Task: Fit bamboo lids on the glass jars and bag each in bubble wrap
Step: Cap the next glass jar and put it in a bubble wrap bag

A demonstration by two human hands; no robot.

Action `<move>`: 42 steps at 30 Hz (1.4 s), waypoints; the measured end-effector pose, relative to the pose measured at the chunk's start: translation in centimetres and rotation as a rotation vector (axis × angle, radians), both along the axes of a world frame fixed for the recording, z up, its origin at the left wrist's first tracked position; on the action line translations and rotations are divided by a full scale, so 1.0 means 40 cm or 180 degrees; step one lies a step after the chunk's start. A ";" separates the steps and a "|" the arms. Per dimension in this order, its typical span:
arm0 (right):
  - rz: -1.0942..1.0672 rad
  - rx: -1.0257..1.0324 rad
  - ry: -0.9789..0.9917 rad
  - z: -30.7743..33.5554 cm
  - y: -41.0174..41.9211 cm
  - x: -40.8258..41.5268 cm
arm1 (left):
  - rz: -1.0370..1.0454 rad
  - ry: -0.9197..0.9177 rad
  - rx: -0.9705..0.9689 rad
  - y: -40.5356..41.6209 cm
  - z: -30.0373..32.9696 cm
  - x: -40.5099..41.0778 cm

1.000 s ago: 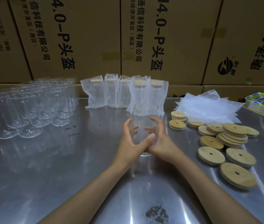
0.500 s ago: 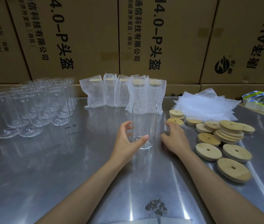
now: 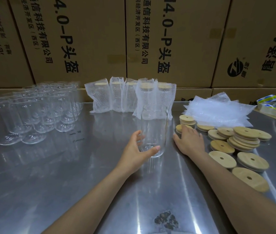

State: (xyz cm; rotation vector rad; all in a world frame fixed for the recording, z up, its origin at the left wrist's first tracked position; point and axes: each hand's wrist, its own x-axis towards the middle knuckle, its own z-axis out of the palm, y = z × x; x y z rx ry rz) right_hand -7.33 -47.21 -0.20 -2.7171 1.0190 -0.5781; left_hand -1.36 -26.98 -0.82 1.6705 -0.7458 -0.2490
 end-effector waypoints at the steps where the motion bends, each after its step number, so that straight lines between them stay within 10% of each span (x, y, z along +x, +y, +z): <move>1: 0.0028 -0.0147 -0.0045 -0.003 0.002 -0.002 | 0.0010 -0.0005 -0.0001 -0.001 0.000 0.001; 12: 0.0096 0.0095 -0.0152 -0.006 0.006 -0.019 | 0.0029 -0.0119 0.0063 -0.001 -0.007 0.004; 22: 0.1632 0.0574 -0.3423 0.186 0.141 -0.044 | -0.0014 -0.0070 -0.0012 -0.005 -0.008 0.006; 42: 0.2116 -0.0366 -0.2322 0.176 0.187 -0.027 | -0.0079 -0.0045 -0.0041 -0.009 -0.013 0.004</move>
